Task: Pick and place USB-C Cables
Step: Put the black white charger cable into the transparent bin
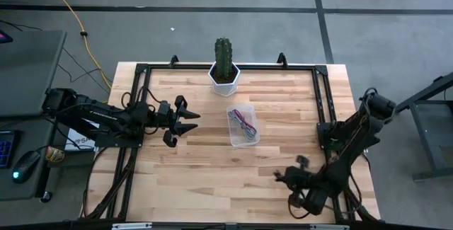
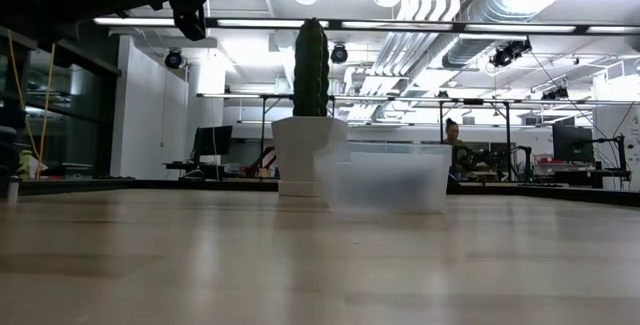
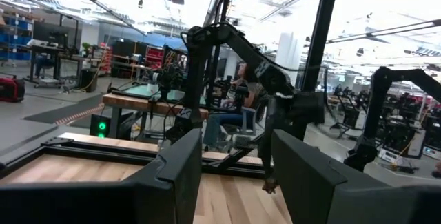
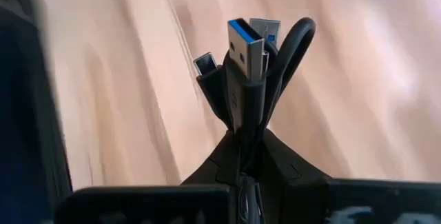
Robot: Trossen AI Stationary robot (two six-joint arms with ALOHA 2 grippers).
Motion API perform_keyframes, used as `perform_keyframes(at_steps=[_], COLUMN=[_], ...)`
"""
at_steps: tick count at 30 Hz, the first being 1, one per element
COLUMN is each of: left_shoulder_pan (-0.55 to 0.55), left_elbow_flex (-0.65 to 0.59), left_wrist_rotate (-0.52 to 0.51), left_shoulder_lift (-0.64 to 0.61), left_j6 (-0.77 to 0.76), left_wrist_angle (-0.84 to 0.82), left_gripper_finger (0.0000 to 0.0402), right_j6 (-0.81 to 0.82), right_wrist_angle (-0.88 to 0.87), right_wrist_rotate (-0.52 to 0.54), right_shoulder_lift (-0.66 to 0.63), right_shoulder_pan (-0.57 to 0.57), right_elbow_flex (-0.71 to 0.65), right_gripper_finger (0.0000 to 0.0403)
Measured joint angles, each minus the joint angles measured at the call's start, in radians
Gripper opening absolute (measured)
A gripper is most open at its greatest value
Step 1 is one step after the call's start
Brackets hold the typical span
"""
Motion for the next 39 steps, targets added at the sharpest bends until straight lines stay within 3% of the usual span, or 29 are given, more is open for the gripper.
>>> perform_keyframes(at_steps=[3,5,10,17,24,29,33,39], left_shoulder_pan=[0.000,0.000,0.000,-0.001,-0.001,-0.001,0.000,0.000], left_elbow_flex=[0.000,0.000,0.000,0.000,0.000,0.000,0.000,0.000], left_wrist_rotate=[0.000,0.000,0.000,0.000,0.000,0.000,0.000,0.000], left_shoulder_lift=[0.000,0.000,0.000,0.000,0.000,0.000,0.000,0.000], left_j6=[0.000,0.000,-0.011,-0.010,-0.002,0.001,0.029,0.054], left_wrist_angle=[0.000,0.000,0.000,-0.002,-0.008,-0.003,0.000,-0.006], left_gripper_finger=[0.0154,0.0154,0.0154,0.0154,0.0154,0.0154,0.0154,0.0154], right_j6=[-0.299,-0.487,-0.783,-1.033,-1.215,-1.229,-1.226,-1.229], right_wrist_angle=[0.171,0.274,0.486,0.779,1.437,1.893,1.923,1.780], right_wrist_rotate=[0.120,0.128,-0.053,-0.192,-0.237,-0.256,-0.302,-0.307], right_shoulder_lift=[-0.028,-0.035,-0.034,-0.151,-0.369,-0.387,-0.381,-0.380], right_shoulder_pan=[-0.056,-0.112,-0.297,-0.514,-0.599,-0.687,-0.728,-0.727], right_elbow_flex=[-0.021,-0.037,-0.096,-0.248,-0.622,-0.823,-0.830,-0.761], right_gripper_finger=[0.0005,0.0005,0.0005,0.0005,0.0005,0.0005,0.0005,0.0005])
